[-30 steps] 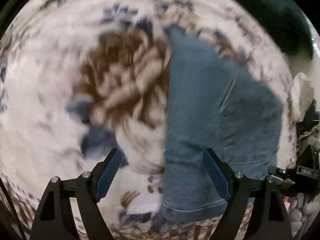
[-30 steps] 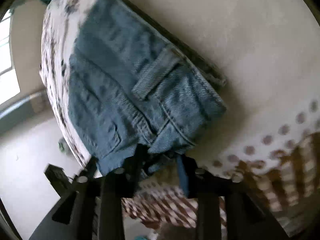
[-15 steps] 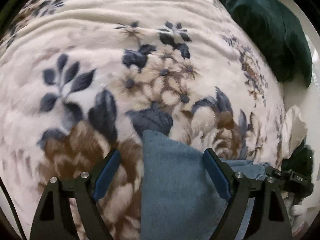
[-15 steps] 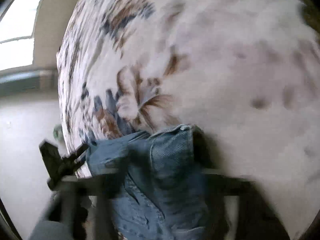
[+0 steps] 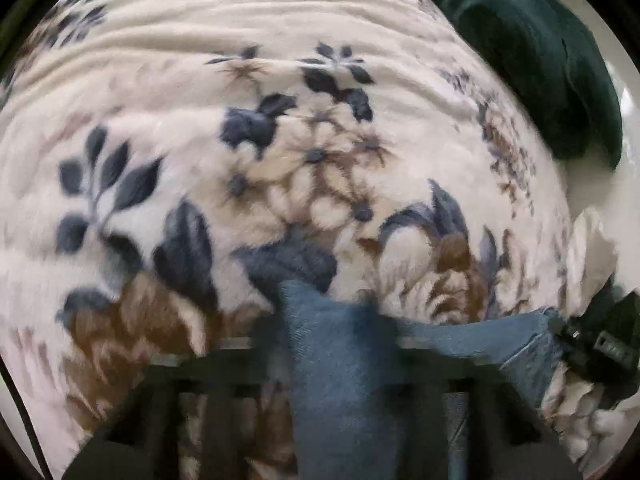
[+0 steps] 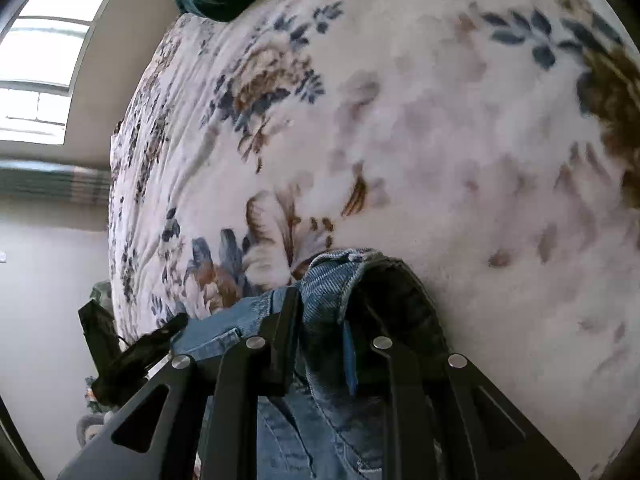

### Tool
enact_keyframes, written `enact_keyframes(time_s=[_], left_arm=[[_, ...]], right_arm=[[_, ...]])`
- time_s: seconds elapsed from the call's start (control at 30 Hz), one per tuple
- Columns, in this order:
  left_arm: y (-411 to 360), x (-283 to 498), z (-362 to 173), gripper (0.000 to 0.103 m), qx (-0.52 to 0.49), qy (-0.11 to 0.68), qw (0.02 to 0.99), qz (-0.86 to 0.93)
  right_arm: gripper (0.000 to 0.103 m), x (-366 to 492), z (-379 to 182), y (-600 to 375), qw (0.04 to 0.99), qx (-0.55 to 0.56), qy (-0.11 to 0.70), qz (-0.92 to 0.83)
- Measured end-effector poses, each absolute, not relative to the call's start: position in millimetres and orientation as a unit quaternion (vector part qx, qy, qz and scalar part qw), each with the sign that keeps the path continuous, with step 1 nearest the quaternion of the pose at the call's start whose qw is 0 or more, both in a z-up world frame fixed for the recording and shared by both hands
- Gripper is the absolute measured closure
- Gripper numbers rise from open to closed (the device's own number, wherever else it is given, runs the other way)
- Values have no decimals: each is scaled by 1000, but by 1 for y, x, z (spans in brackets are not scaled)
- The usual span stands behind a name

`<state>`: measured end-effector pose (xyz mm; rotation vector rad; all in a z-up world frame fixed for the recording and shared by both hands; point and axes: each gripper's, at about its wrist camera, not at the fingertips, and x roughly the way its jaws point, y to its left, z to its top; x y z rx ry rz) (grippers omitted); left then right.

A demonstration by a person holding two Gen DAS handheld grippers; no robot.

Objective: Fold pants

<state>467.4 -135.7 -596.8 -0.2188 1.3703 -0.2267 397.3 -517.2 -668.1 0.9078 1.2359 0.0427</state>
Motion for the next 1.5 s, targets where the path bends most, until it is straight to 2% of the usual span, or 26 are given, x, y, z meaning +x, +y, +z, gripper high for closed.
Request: enact_keyframes(time_s=[0.07, 0.17, 0.2, 0.23, 0.27, 0.3, 0.33, 0.37, 0.47, 0.57, 0.6, 0.67, 0.7, 0.77, 0.87, 1.03, 1.07, 1.1, 1.17, 1.2, 1.33, 1.4, 1.43, 1.5], left_arm=[[-130, 474, -605, 93, -111, 635, 759, -94], [-115, 482, -617, 94, -149, 640, 748, -90], [-113, 483, -615, 94, -155, 641, 746, -92], [-112, 483, -611, 93, -162, 642, 743, -94], [-109, 481, -607, 89, -173, 643, 740, -97], [-105, 477, -600, 85, -188, 643, 736, -98], [-100, 471, -592, 74, -201, 639, 737, -94], [-96, 465, -585, 61, -211, 633, 739, -93], [-87, 435, -564, 38, -233, 617, 747, -91], [-88, 401, -565, 37, -235, 632, 732, -93], [-90, 395, -568, 37, -236, 638, 727, -93], [-95, 380, -576, 37, -238, 652, 713, -99], [-98, 373, -581, 37, -237, 659, 707, -100], [-102, 365, -587, 37, -231, 665, 703, -100], [-105, 361, -592, 33, -224, 667, 703, -101], [-109, 367, -597, 28, -209, 672, 703, -103], [-109, 367, -597, 28, -209, 673, 702, -104], [-110, 367, -595, 28, -208, 674, 701, -106], [-110, 365, -594, 28, -209, 675, 699, -111], [-109, 364, -594, 28, -213, 677, 696, -112], [-110, 356, -596, 28, -219, 681, 688, -119], [-114, 350, -599, 28, -210, 683, 688, -124], [-116, 348, -599, 28, -204, 680, 693, -125], [-121, 347, -597, 34, -189, 671, 705, -130]], right_arm=[[83, 399, -670, -516, 722, 400, 564, 14], [81, 398, -680, -518, 710, 398, 581, 6], [79, 400, -683, -517, 703, 394, 592, 11], [68, 401, -686, -517, 696, 391, 601, 16], [51, 402, -686, -520, 688, 399, 605, 21], [41, 401, -686, -524, 679, 409, 609, 24], [26, 397, -685, -530, 667, 421, 614, 27], [25, 390, -683, -534, 661, 428, 616, 28], [25, 356, -680, -543, 645, 425, 635, 13], [25, 316, -703, -543, 606, 433, 668, -3], [28, 305, -714, -539, 595, 447, 668, 3], [47, 286, -722, -531, 600, 467, 650, 2], [51, 279, -719, -528, 609, 464, 643, -1], [73, 269, -708, -527, 616, 469, 633, 2], [88, 250, -685, -532, 619, 475, 625, 10], [88, 236, -691, -533, 602, 456, 656, 25], [82, 236, -694, -537, 598, 479, 642, 27], [68, 235, -696, -538, 595, 492, 634, 31], [13, 237, -701, -540, 586, 517, 623, 34], [13, 237, -703, -540, 588, 519, 619, 32], [14, 244, -731, -522, 570, 498, 653, 22], [35, 245, -739, -516, 576, 493, 652, 11], [62, 245, -740, -515, 579, 504, 641, 6], [71, 244, -731, -515, 584, 515, 627, -4]])
